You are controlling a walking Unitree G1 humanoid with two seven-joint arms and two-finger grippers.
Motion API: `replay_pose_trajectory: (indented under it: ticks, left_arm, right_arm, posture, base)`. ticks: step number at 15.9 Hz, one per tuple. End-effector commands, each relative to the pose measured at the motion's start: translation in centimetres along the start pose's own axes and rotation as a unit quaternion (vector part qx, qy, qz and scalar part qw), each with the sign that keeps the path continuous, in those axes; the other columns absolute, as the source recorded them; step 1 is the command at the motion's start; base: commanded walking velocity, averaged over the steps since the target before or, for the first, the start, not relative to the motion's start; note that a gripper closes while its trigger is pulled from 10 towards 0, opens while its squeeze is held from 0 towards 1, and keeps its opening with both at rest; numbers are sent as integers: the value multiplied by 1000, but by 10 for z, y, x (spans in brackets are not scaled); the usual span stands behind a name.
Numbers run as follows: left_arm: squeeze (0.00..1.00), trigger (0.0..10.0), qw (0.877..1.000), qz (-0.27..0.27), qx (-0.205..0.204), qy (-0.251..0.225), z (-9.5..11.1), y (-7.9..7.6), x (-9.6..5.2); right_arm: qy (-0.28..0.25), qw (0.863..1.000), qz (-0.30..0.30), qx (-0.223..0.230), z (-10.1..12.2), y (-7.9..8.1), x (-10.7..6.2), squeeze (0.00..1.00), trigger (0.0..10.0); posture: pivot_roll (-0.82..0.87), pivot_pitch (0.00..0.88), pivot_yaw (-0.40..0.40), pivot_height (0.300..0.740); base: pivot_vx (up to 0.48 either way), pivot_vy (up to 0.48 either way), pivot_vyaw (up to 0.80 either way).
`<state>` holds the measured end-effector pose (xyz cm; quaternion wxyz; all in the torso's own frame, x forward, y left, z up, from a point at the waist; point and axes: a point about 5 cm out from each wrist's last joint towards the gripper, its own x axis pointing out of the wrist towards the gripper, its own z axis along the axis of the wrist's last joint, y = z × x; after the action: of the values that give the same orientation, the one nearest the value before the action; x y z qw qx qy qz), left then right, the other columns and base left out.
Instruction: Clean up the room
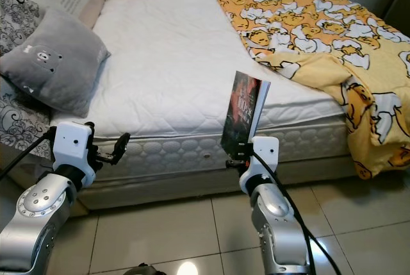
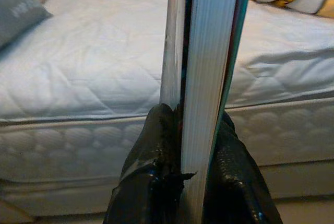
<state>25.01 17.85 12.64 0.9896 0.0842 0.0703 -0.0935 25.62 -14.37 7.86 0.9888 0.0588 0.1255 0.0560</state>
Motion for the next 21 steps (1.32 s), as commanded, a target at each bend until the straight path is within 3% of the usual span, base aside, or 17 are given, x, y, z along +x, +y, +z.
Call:
replay_pose_trajectory:
  ticks: [1, 14, 21]
  left_arm:
    - [125, 10000, 1000, 0, -1, -7, 4, 0, 3]
    - [137, 10000, 1000, -2, -1, -3, 3, -1, 3]
    - [133, 10000, 1000, -16, -1, -3, 3, -4, 5]
  right_arm:
    - [-35, 999, 1, -11, 16, 2, 2, 0, 10000]
    - [-32, 999, 4, -7, 16, 1, 4, 0, 10000]
    - [-34, 999, -10, 8, 16, -3, 4, 0, 10000]
  posture:
    - [37, 0, 17, 740]
    - [40, 0, 11, 740]
    - [35, 0, 20, 740]
  base:
    - [0, 0, 0]
    - [289, 0, 800]
    - [296, 0, 0]
